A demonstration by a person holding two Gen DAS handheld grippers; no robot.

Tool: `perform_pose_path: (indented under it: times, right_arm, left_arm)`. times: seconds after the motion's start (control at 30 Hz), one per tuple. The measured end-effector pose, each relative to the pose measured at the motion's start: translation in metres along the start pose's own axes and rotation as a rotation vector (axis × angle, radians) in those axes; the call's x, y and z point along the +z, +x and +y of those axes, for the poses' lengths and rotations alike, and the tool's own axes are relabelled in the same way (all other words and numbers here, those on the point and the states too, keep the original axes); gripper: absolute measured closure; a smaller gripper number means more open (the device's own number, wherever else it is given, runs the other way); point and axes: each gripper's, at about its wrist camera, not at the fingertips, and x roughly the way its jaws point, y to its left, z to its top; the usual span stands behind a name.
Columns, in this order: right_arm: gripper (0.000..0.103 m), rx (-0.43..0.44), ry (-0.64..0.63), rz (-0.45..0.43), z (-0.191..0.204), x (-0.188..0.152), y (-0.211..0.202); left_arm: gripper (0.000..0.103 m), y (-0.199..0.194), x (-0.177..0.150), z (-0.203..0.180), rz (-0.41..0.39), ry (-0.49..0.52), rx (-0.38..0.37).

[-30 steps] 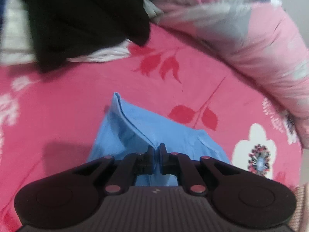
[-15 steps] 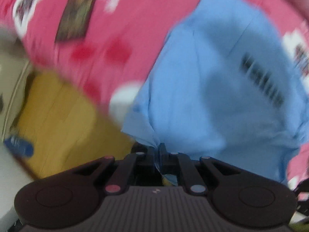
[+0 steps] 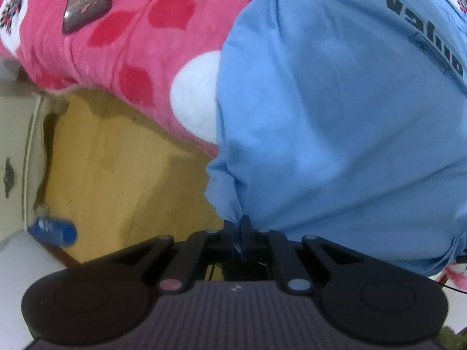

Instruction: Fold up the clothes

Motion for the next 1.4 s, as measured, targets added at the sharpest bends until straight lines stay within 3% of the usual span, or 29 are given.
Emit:
perform_pose_path:
  times: [0.13, 0.2, 0.23, 0.33, 0.37, 0.5, 0.6, 0.73, 0.83, 0.97, 1.03, 1.2, 1.3, 1.4]
  right_arm:
    - [0.101, -0.038, 0.082, -0.020, -0.004, -0.005, 0.013]
    - [0.100, -0.059, 0.133, -0.034, -0.004, -0.008, 0.017]
    - [0.100, -0.072, 0.165, -0.042, -0.002, -0.011, 0.016]
    - [0.100, -0.104, 0.251, -0.067, 0.001, -0.019, 0.007]
    - [0.100, -0.106, 0.273, -0.074, 0.001, -0.021, -0.001]
    - [0.097, -0.112, 0.334, -0.098, -0.004, -0.025, -0.042]
    - [0.097, -0.133, 0.353, -0.261, -0.026, -0.005, -0.096]
    - [0.094, -0.285, 0.342, -0.587, -0.071, 0.048, -0.145]
    - [0.085, -0.390, 0.303, -0.684, -0.113, 0.099, -0.154]
    - [0.082, -0.477, 0.267, -0.682, -0.156, 0.160, -0.144]
    - [0.083, -0.490, 0.267, -0.654, -0.171, 0.182, -0.140]
    - [0.083, -0.590, 0.293, -0.545, -0.183, 0.210, -0.111]
    - [0.083, -0.586, 0.319, -0.530, -0.190, 0.215, -0.105]
    - [0.092, -0.623, 0.271, -0.485, -0.185, 0.218, -0.100]
  left_arm:
    - [0.097, 0.012, 0.001, -0.010, 0.016, 0.085, -0.013]
    - [0.088, 0.013, 0.000, -0.015, 0.047, 0.142, -0.041]
    - [0.081, 0.013, 0.002, -0.013, 0.055, 0.168, -0.058]
    - [0.046, -0.004, 0.005, -0.013, 0.033, 0.267, -0.107]
    - [0.041, -0.012, 0.007, -0.012, 0.027, 0.299, -0.135]
    - [0.040, -0.043, 0.028, -0.006, 0.022, 0.382, -0.287]
    - [0.040, -0.067, 0.059, -0.007, -0.079, 0.371, -0.347]
    - [0.040, -0.077, 0.114, -0.030, -0.249, 0.303, -0.388]
    - [0.041, -0.066, 0.155, -0.059, -0.352, 0.304, -0.393]
    - [0.041, -0.069, 0.212, -0.108, -0.466, 0.311, -0.423]
    - [0.041, -0.067, 0.233, -0.129, -0.528, 0.316, -0.391]
    - [0.042, -0.050, 0.261, -0.165, -0.582, 0.306, -0.371]
    - [0.042, -0.042, 0.270, -0.183, -0.610, 0.364, -0.320]
    - [0.042, -0.034, 0.273, -0.201, -0.633, 0.436, -0.250]
